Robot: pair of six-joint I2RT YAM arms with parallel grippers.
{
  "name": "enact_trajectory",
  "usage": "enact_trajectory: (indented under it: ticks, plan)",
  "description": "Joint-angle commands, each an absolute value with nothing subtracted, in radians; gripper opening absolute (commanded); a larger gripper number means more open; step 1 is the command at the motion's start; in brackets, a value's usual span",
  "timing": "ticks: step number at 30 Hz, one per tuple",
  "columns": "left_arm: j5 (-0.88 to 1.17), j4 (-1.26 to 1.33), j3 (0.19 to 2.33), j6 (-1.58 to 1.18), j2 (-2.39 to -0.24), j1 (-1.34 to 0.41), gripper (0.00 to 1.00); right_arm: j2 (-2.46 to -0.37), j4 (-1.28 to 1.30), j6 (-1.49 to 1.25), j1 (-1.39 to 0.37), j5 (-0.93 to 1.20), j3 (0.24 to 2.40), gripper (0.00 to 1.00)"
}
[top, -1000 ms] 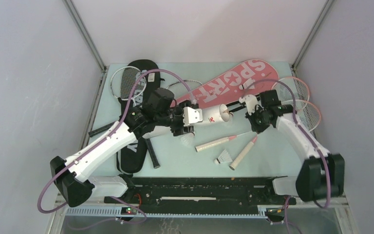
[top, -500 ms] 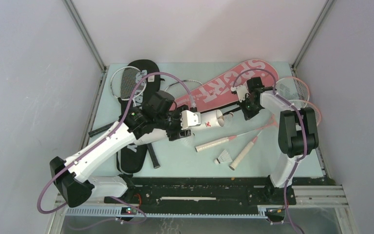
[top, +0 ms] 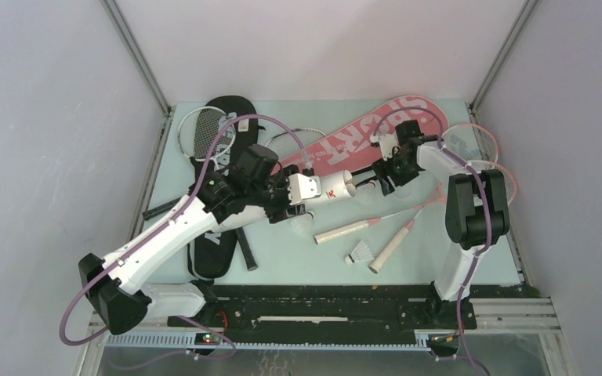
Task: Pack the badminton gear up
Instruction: Place the lid at the center of the board, then pick up the shuttlecock at the center of the board.
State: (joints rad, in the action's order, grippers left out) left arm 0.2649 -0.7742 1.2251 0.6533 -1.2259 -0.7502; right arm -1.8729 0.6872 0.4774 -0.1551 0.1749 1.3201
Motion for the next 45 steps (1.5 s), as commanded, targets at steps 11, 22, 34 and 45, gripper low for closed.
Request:
enact_trajectory:
  ticks: [11, 22, 34, 45]
  plan:
    - [0.261, -0.762, 1.317, 0.636, -1.194, -0.739, 0.65, -1.936, 0.732, 0.326, 0.006, 0.365, 1.737, 0.76]
    - [0.259, -0.779, 1.348, 0.632, -1.243, -0.739, 0.65, -2.237, 0.763, 0.230, 0.113, 0.508, 2.123, 0.76]
    - [0.248, -0.790, 1.371, 0.630, -1.300, -0.739, 0.65, -2.417, 0.785, 0.225, 0.130, 0.627, 2.263, 0.70]
    - [0.246, -0.793, 1.379, 0.629, -1.314, -0.739, 0.65, -2.464, 0.806, 0.271, 0.132, 0.708, 2.283, 0.49]
